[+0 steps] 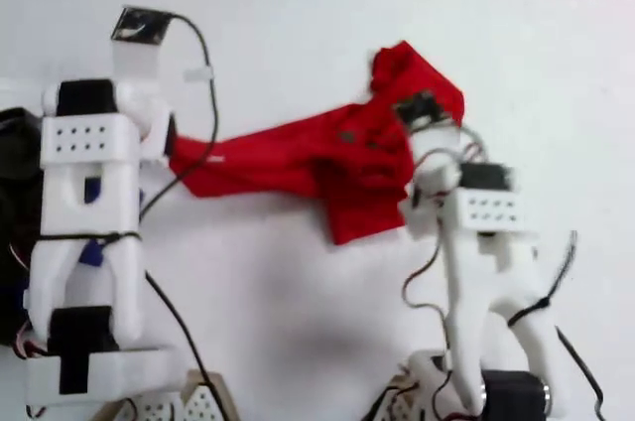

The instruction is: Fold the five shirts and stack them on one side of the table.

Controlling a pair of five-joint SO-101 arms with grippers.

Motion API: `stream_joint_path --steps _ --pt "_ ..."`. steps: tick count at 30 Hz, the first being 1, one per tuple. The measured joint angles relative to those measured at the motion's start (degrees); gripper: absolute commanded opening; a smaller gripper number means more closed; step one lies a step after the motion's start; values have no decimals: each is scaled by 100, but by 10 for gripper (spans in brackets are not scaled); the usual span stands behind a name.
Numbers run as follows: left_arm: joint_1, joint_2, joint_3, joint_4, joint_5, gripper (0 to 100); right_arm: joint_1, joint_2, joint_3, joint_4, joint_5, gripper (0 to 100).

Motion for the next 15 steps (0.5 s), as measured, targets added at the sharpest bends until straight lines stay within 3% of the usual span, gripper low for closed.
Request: stream_joint_path --steps 4,15 --pt "0 0 0 0 0 26 -299 0 747 -765 -53 293" --pt "0 0 0 0 0 26 -369 0 1178 -2092 -1275 293"
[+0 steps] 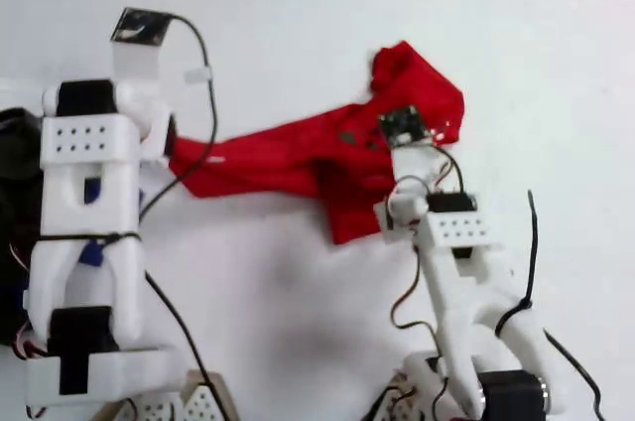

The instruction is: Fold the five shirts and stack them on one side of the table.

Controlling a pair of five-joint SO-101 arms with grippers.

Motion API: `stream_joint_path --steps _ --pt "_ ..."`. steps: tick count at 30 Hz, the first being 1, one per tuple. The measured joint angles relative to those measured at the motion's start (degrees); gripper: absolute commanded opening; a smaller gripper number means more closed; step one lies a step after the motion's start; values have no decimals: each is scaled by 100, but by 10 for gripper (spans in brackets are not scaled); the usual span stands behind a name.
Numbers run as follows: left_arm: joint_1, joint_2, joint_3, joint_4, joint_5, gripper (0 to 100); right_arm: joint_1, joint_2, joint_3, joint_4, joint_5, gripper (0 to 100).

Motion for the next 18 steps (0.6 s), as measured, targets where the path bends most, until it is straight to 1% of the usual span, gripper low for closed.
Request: stream_joint_path --steps 6,8,11,12,18 --pt "0 0 0 0 0 26 0 0 0 -35 -202 292" --pt "0 0 0 0 0 26 0 26 0 -35 -211 262" --pt "0 0 0 0 0 26 0 387 -53 -26 -211 189" --pt "0 0 0 0 0 26 0 563 -123 -26 -211 183" --pt "0 0 0 0 0 26 0 1442 -888 466 -211 226"
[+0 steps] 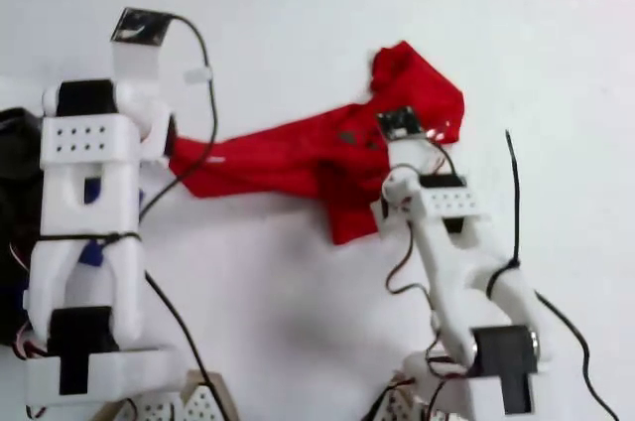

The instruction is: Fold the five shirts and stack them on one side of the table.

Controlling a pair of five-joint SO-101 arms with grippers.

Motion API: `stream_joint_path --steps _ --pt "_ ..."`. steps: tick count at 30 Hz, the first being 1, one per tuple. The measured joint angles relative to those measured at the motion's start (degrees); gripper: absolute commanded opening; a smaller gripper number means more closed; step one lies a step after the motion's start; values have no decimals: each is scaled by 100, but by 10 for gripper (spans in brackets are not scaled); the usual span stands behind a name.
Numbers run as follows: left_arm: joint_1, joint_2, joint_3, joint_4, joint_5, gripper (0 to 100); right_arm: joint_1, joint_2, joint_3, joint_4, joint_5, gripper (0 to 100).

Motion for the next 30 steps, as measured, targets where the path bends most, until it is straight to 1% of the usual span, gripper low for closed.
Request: stream_joint_path --steps 7,10,13,19,25,30 --pt "0 0 0 0 0 26 -26 484 -580 378 0 225" --pt "0 0 0 0 0 26 -193 492 -730 589 -35 225" --pt "0 0 0 0 0 26 -369 492 -862 809 -273 225" --pt "0 0 0 0 0 26 -818 492 -905 862 -448 225" --pt "0 0 0 0 0 26 -695 738 -905 712 -738 225" --pt "0 0 0 0 0 26 -448 1116 -905 527 -756 225"
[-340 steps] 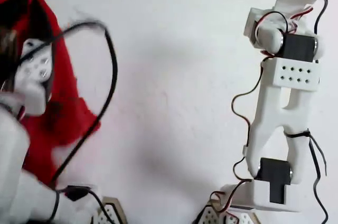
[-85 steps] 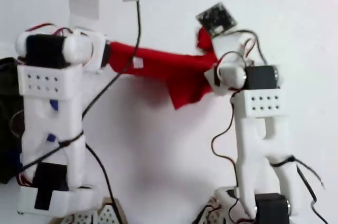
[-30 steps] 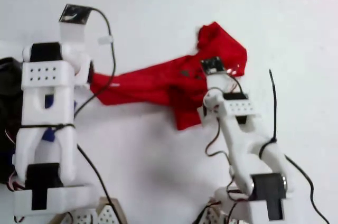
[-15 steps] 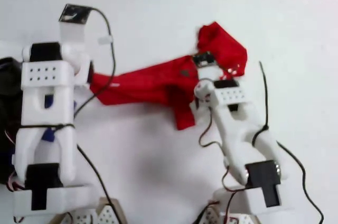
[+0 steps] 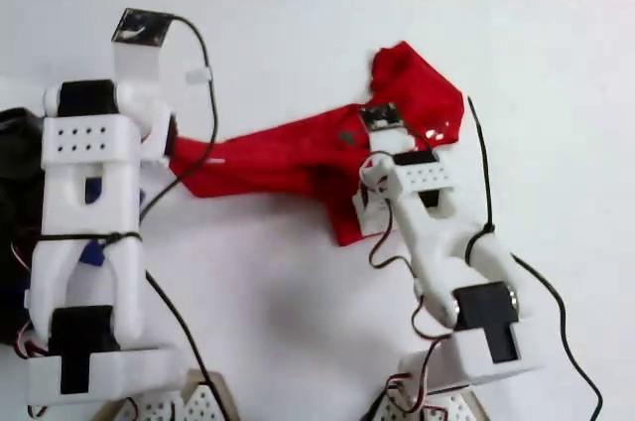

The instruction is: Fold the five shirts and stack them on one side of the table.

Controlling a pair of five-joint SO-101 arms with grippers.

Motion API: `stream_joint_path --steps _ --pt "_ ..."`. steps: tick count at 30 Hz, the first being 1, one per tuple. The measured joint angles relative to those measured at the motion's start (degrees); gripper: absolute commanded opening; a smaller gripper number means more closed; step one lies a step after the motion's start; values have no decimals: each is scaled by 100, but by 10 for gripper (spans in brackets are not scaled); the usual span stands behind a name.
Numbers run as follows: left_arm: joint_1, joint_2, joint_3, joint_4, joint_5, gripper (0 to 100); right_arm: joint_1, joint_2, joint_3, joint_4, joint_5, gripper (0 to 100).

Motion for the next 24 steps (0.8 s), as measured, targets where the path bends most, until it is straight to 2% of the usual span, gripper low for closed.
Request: stream_joint_path --steps 3,7,9,14,24 --pt "0 0 0 0 0 26 -9 149 -53 -62 -9 196" --pt "0 0 0 0 0 26 53 193 -88 -88 -18 6" --pt "0 0 0 0 0 26 114 193 -123 -105 -18 37" --pt "0 0 0 0 0 26 352 -62 -105 -105 -9 19" --pt "0 0 738 -220 0 26 1530 -1749 -105 571 62 19"
